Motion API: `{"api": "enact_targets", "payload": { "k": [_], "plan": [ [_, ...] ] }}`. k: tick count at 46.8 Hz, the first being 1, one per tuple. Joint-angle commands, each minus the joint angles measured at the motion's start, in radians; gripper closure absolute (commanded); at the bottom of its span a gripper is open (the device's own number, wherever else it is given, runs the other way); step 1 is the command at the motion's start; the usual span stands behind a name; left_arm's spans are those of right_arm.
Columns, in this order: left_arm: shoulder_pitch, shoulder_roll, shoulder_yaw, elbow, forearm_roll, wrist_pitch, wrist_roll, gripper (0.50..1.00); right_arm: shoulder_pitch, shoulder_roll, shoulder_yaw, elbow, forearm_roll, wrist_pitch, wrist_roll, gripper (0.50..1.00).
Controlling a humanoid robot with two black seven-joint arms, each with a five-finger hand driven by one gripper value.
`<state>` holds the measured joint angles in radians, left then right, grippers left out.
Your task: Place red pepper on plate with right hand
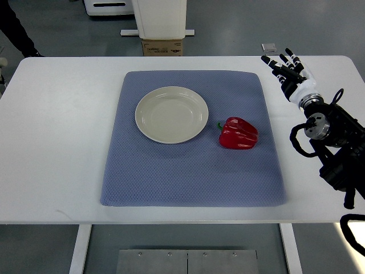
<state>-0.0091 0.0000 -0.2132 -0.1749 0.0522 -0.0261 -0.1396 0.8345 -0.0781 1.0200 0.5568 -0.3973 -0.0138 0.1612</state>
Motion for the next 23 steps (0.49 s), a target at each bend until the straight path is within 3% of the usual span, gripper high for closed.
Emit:
{"api": "enact_targets", "payload": {
  "k": [1, 23],
  "plan": [
    [0.0, 0.0, 0.0, 0.0, 0.0, 0.0, 0.0, 0.5, 0.0, 0.0, -0.001, 0.0, 0.0, 0.0, 0.0, 0.5],
    [0.0, 0.0, 0.0, 0.0, 0.0, 0.0, 0.0, 0.5, 0.005, -0.002, -0.02, 0.002, 0.0, 0.002, 0.0, 0.5]
  ]
}}
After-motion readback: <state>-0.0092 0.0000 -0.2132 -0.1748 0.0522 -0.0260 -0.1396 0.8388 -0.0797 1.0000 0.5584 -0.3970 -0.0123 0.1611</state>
